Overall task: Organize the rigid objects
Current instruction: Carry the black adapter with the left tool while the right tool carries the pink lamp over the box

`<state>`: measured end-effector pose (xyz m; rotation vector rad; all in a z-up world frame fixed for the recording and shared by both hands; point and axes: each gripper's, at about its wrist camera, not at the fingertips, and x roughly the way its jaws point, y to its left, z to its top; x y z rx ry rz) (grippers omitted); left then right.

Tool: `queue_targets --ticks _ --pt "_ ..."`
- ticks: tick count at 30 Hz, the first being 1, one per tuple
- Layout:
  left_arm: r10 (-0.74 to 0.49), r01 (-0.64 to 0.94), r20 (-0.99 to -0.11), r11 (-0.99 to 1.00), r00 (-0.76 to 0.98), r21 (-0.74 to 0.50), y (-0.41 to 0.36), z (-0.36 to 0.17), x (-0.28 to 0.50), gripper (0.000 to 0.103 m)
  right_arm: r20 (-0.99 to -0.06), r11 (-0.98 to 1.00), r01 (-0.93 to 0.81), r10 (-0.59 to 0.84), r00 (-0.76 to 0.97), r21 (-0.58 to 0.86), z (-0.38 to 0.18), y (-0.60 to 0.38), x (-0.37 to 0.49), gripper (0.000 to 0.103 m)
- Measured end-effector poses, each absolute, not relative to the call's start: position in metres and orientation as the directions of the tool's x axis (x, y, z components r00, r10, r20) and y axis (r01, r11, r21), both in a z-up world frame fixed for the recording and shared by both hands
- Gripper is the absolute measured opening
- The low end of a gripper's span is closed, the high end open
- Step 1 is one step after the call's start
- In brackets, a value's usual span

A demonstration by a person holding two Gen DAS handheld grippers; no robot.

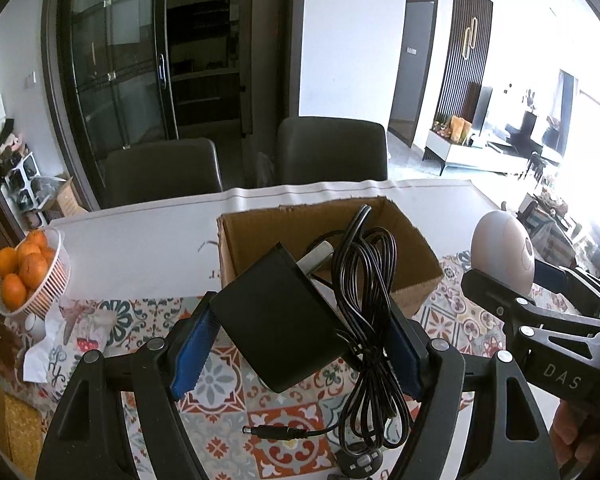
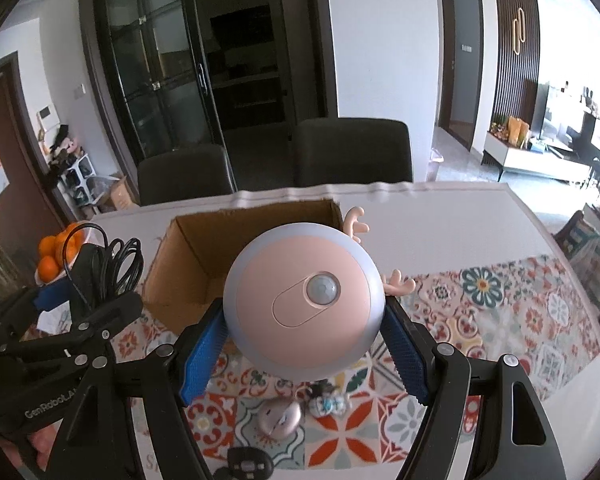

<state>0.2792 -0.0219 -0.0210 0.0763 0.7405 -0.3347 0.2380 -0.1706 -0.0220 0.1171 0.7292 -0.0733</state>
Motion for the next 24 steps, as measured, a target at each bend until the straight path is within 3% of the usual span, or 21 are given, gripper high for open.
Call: queue_targets --ticks 24 --pt "-0.240 0.327 -0.741 0.945 0.627 -0.029 -0.038 -0.025 0.359 0.076 -0.747 0.996 0.050 0.026 0.664 0.079 -0.021 -0.175 0.322 0.076"
